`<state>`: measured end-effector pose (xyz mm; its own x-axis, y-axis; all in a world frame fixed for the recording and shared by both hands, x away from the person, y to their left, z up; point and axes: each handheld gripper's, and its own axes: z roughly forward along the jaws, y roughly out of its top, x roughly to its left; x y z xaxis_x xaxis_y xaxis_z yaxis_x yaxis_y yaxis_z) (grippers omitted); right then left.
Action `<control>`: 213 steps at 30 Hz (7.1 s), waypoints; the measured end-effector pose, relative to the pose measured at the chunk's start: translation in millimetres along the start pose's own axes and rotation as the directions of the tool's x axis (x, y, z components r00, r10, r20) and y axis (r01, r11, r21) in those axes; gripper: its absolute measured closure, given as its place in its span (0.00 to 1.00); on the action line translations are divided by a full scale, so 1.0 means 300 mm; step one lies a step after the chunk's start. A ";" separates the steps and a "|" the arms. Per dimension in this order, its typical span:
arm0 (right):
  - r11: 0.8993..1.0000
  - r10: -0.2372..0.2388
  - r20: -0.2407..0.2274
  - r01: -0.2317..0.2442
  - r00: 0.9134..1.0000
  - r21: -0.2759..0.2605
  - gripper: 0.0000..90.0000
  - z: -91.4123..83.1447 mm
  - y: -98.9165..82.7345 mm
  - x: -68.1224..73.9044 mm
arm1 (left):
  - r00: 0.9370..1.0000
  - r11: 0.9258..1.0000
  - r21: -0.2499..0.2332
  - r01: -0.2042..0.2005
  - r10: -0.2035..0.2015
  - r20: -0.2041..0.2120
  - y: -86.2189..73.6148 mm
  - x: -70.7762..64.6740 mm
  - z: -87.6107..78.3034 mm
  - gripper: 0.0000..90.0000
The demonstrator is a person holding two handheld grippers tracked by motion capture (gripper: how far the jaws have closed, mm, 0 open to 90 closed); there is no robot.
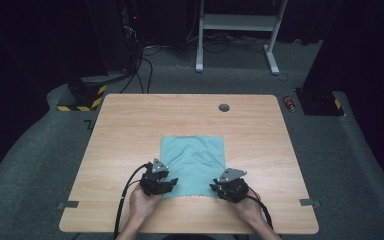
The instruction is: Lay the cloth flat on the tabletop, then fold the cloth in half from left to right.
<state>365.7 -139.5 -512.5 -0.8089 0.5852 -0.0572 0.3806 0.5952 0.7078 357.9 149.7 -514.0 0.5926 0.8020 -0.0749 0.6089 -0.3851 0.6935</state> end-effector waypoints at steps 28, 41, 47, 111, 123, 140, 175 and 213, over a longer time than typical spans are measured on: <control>0.972 0.232 0.085 -0.228 0.969 -0.060 0.78 0.093 0.103 -0.259 | 1.000 1.000 -0.018 -0.001 0.001 -0.008 0.033 0.041 -0.021 0.57; 0.974 0.223 0.176 -0.224 0.959 -0.012 0.81 0.110 0.072 -0.296 | 0.998 1.000 0.001 0.009 -0.009 -0.066 0.080 0.085 0.071 0.56; 0.989 0.145 0.114 -0.145 0.983 -0.008 0.77 0.109 0.098 -0.214 | 0.997 1.000 -0.014 0.013 -0.014 -0.074 0.074 0.092 0.074 0.55; 0.988 0.052 -0.094 -0.065 0.994 -0.143 0.57 0.099 0.090 0.066 | 0.984 0.983 -0.095 0.155 -0.162 -0.072 0.041 0.220 0.004 0.50; 0.991 0.022 -0.150 -0.042 0.988 -0.130 0.62 0.129 0.149 0.121 | 0.975 0.980 -0.074 0.185 -0.192 -0.108 0.149 0.320 0.064 0.49; 0.992 -0.061 -0.230 0.033 0.971 -0.120 0.69 0.197 0.217 0.272 | 0.968 0.974 -0.051 0.220 -0.225 -0.109 0.257 0.379 0.168 0.55; 0.980 -0.192 -0.191 0.176 0.963 -0.097 1.00 0.261 0.241 0.417 | 0.969 0.975 -0.032 0.221 -0.223 -0.103 0.267 0.408 0.221 1.00; 0.981 -0.129 -0.254 0.085 0.959 -0.176 1.00 0.197 0.292 0.399 | 0.979 0.980 -0.072 0.187 -0.192 -0.073 0.334 0.427 0.130 1.00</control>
<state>328.8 15.4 -498.9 -0.9384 0.3441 0.0326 0.2251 0.5367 0.8132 515.4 195.9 -482.0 0.4246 0.8922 -0.1539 0.6689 -0.1946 0.7174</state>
